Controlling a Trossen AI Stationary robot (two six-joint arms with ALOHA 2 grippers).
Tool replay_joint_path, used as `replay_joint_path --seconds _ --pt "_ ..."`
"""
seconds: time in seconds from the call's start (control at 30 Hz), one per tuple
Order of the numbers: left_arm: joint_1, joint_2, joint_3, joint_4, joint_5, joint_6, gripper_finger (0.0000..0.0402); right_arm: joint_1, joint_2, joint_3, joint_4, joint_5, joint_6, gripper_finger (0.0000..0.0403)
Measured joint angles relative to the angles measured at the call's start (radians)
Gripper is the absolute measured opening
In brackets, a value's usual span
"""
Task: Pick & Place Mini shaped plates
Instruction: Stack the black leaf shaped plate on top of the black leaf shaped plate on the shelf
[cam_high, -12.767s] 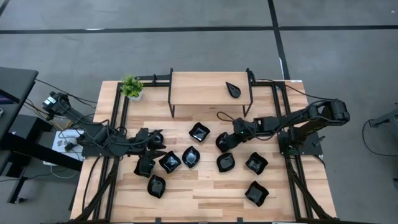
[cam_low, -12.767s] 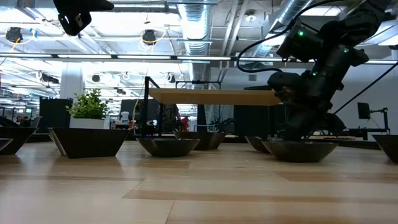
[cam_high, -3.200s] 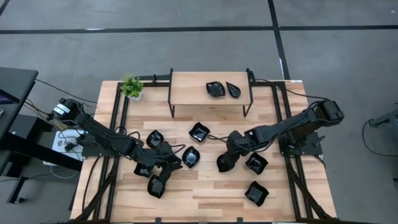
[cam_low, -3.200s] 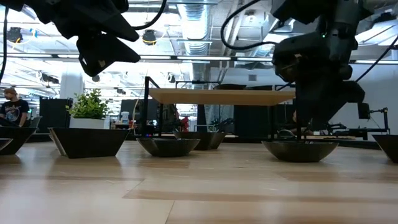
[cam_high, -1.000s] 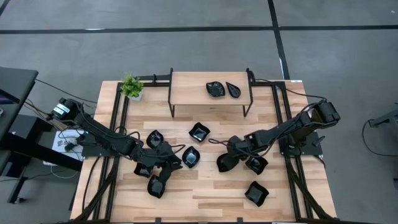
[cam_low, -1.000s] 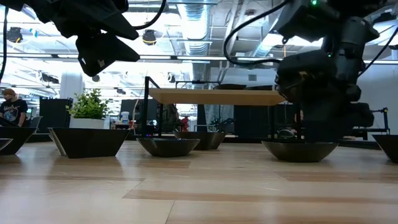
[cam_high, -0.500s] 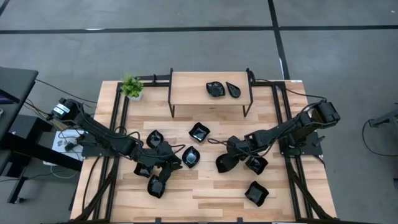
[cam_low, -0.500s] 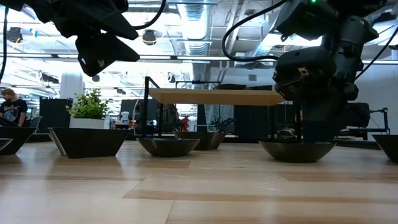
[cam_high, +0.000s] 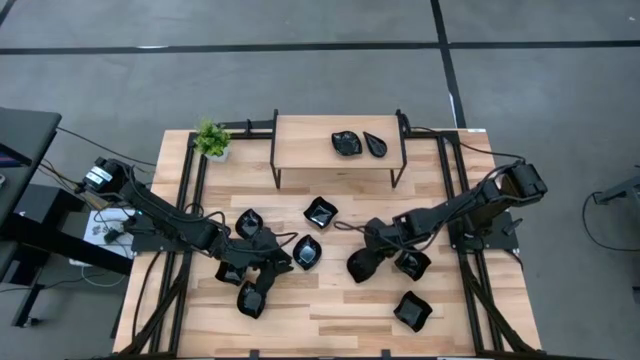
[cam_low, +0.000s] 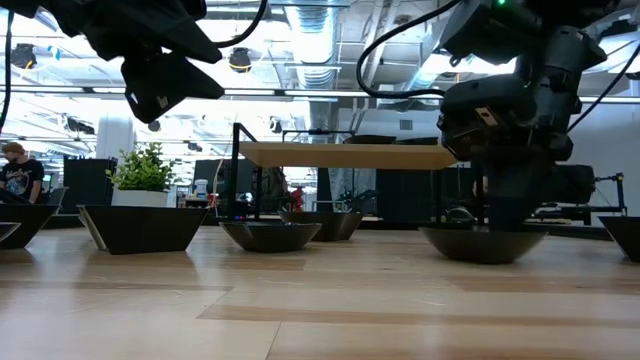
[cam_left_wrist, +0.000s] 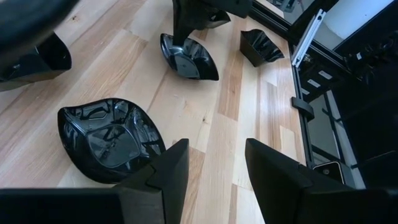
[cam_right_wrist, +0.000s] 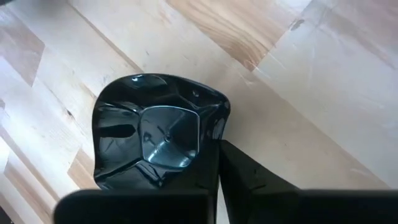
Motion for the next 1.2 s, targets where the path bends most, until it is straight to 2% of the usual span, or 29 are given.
replay_joint_path --seconds 0.43,0.67,0.9,1.2 --pt "0.000 0.000 0.000 0.000 0.016 -0.003 0.0159 -0.037 0.000 0.006 0.004 -0.029 -0.007 0.0002" --pt "0.000 0.000 0.000 0.001 0.037 -0.007 0.0159 -0.074 0.000 0.080 -0.018 -0.074 -0.101 0.0001" --pt "0.000 0.000 0.000 0.002 0.036 -0.007 0.0159 -0.151 0.000 0.237 -0.165 -0.081 -0.245 0.0001" --pt "0.000 0.000 0.000 0.001 0.027 -0.004 0.0159 -0.297 0.000 0.562 -0.435 -0.079 -0.487 0.0001"
